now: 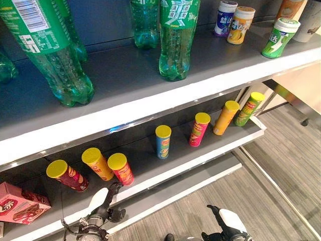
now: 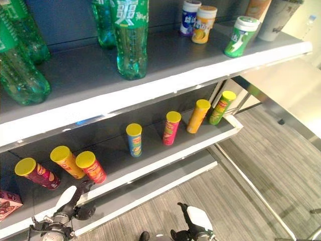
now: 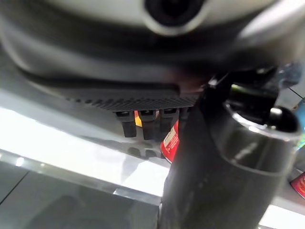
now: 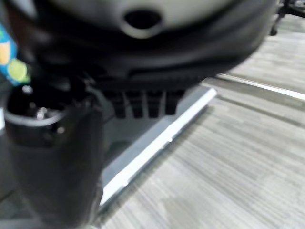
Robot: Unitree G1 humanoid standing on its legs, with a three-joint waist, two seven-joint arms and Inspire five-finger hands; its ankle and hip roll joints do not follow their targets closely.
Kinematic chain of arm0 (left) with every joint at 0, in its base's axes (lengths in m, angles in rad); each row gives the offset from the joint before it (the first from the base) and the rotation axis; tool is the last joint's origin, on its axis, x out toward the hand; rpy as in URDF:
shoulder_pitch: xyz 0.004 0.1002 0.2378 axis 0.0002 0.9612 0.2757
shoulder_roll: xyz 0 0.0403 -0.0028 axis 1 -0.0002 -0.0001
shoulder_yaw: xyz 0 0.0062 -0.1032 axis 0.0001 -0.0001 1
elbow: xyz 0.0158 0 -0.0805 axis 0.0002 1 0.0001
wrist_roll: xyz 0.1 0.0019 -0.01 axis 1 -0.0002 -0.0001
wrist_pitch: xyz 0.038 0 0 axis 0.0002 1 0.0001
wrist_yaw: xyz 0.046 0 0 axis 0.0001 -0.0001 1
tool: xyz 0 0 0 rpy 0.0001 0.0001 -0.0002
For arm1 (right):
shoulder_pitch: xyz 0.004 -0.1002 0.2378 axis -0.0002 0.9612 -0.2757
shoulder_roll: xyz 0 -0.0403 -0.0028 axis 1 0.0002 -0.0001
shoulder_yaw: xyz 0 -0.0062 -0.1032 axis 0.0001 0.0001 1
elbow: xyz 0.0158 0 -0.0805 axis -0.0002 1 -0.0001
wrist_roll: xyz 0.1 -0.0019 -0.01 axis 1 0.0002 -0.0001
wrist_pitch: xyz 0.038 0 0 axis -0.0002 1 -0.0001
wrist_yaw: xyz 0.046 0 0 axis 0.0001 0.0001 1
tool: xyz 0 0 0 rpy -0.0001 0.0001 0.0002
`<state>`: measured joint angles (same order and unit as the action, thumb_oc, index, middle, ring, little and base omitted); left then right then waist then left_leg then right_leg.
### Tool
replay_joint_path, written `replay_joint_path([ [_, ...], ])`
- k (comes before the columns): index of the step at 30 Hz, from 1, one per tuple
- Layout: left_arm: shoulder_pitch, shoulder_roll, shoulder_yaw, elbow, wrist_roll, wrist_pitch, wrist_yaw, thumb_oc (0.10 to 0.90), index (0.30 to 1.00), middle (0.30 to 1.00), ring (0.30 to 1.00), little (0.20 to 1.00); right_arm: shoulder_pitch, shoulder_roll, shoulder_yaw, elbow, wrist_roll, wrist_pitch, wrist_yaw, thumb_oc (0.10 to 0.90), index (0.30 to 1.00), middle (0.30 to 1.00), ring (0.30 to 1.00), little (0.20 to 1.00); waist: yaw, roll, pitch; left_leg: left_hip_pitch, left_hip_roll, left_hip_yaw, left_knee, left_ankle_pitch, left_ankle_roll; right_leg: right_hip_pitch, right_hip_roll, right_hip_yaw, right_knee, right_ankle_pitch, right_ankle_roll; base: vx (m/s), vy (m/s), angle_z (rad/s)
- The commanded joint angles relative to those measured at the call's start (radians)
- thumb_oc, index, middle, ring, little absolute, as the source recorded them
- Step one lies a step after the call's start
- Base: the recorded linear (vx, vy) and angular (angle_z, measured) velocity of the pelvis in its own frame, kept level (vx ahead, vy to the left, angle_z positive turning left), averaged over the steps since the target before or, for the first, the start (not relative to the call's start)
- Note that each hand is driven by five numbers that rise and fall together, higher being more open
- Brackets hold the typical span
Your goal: Put the goods on the table back onto the shelves and tidy them up.
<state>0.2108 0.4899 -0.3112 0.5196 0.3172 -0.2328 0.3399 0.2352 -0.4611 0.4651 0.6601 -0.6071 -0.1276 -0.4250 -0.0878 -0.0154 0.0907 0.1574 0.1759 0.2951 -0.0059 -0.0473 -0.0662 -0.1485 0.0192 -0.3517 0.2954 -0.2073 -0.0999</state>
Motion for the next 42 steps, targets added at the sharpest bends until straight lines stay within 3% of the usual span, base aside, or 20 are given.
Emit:
replay_joint_path([
  [1, -0.056, -0.006, 0.027, -0.038, 0.007, -0.037, 0.068, 0.8, 0.9, 0.9, 0.9, 0.9, -0.021, 0.003, 0.02, -0.001, 0.027, -0.042, -0.054, 0.8, 0.9, 0.9, 0.9, 0.9, -0.003, -0.042, -0.002, 0.089, 0.008, 0.033, 0.022, -0.087, -0.053, 0.142, -0.05, 0.041, -0.352, 0.253, 0.174, 0.0, 0.0, 0.0],
  [42, -0.154, -0.005, -0.039, 0.096, 0.041, -0.017, 0.098, 0.8, 0.9, 0.9, 0.9, 0.9, -0.055, 0.025, 0.018, 0.088, 0.086, -0.042, -0.09, 0.8, 0.9, 0.9, 0.9, 0.9, -0.028, -0.041, 0.019, 0.082, 0.002, 0.064, 0.018, -0.097, -0.05, 0.119, -0.05, 0.071, -0.343, 0.26, 0.178, 0.01, -0.003, -0.03],
])
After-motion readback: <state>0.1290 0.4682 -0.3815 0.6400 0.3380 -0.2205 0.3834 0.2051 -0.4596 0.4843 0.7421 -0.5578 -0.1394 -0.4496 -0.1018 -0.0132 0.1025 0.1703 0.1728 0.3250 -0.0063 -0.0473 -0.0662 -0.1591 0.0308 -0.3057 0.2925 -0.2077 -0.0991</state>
